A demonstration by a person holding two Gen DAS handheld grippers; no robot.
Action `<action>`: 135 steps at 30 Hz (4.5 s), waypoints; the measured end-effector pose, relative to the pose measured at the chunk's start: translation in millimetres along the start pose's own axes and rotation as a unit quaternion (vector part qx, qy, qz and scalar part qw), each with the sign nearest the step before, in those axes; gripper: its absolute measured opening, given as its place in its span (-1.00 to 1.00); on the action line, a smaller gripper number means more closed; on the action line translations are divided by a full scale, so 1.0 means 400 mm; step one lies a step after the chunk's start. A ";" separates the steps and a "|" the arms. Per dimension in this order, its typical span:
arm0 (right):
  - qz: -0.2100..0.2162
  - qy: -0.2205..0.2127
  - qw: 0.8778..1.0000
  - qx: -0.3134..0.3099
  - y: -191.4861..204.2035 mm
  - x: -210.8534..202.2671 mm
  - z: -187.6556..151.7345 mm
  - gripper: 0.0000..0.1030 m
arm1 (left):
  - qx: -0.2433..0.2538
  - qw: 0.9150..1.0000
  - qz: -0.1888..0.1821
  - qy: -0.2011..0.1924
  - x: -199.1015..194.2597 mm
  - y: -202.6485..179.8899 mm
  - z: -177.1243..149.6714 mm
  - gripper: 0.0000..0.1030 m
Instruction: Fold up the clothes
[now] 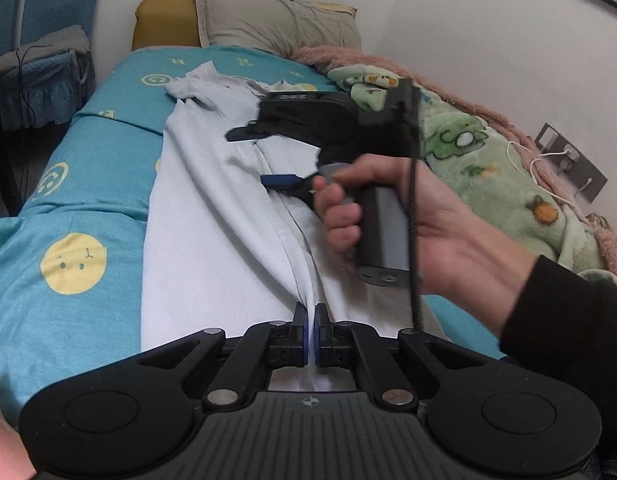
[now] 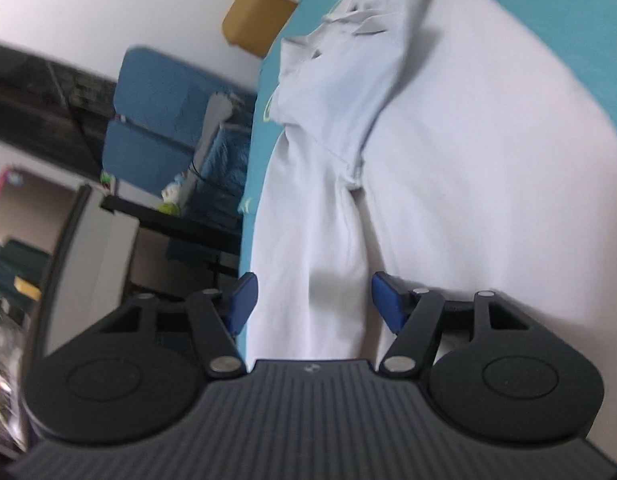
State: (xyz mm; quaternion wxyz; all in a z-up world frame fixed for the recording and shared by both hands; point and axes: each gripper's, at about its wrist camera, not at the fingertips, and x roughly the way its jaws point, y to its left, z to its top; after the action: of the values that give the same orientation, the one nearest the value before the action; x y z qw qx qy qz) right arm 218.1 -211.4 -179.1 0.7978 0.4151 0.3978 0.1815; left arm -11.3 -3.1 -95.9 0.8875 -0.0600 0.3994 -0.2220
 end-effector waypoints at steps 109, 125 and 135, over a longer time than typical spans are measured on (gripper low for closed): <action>-0.167 -0.062 0.981 -0.083 0.264 -0.767 -0.295 -0.83 | -0.301 0.951 -0.037 -0.068 -0.390 0.096 0.066 -0.95; -0.131 -0.087 0.985 -0.066 0.180 -0.933 -0.534 -0.82 | -0.294 0.952 -0.047 -0.067 -0.543 0.009 -0.165 -0.95; -0.136 -0.096 0.984 -0.069 0.186 -0.870 -0.398 -0.82 | -0.210 0.976 0.013 -0.051 -0.422 -0.020 0.043 -0.95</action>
State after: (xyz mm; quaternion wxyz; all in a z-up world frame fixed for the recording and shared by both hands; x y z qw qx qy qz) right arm -119.0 -300.8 -4.6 0.8763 0.3166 0.3584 0.0577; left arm -99.8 63.2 33.3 0.8773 -0.2508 0.3917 -0.1186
